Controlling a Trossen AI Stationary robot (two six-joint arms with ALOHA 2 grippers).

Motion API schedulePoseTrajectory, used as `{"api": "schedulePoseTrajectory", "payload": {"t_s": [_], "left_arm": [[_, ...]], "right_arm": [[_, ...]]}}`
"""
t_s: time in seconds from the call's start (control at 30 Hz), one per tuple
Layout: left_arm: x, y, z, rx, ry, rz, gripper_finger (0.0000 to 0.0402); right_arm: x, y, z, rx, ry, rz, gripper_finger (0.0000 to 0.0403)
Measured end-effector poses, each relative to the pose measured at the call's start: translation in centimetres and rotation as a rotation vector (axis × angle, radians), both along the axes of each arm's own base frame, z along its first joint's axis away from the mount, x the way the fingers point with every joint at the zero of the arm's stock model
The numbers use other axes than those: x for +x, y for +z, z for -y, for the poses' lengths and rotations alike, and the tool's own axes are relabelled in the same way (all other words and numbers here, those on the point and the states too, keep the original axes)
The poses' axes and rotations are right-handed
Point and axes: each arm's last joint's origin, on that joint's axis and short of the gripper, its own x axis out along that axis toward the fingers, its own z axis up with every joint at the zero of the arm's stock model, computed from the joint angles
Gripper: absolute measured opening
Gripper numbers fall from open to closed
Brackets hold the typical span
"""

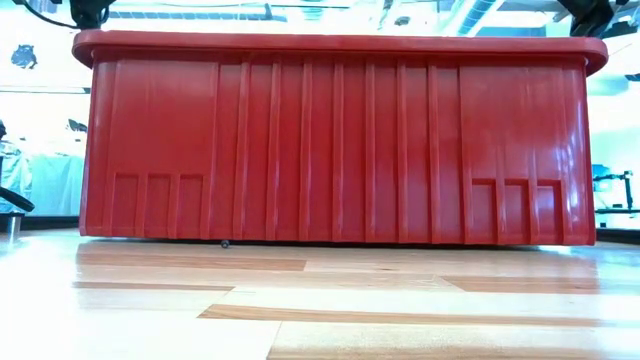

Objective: Pick and place slides into bin
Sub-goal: Return to Home Position

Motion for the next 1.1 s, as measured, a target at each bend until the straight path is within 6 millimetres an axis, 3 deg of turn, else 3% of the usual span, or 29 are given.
{"api": "schedulePoseTrajectory", "payload": {"t_s": [0.33,0.47,0.63,0.87,1.1], "left_arm": [[0.2,-1.8,-0.3,-0.326,0.035,-0.106,0.0176],[0.2,-2.5,-0.5,-0.361,0.102,-0.161,0.0176],[0.3,-2.2,-0.2,-0.172,0.035,-0.193,0.0176],[0.4,-2.0,0.4,0.125,-0.131,-0.237,0.0176],[0.4,-2.1,0.4,0.195,-0.142,-0.238,0.0176]], "right_arm": [[0.0,0.0,0.1,0.212,0.027,0.031,0.0256],[0.0,0.0,0.1,0.245,0.017,0.037,0.0256],[0.0,0.0,0.1,0.217,0.011,0.034,0.0256],[0.0,0.0,-0.3,-0.001,0.094,-0.011,0.0256],[1.2,-1.2,-0.1,-0.113,0.13,0.011,0.0256]]}}
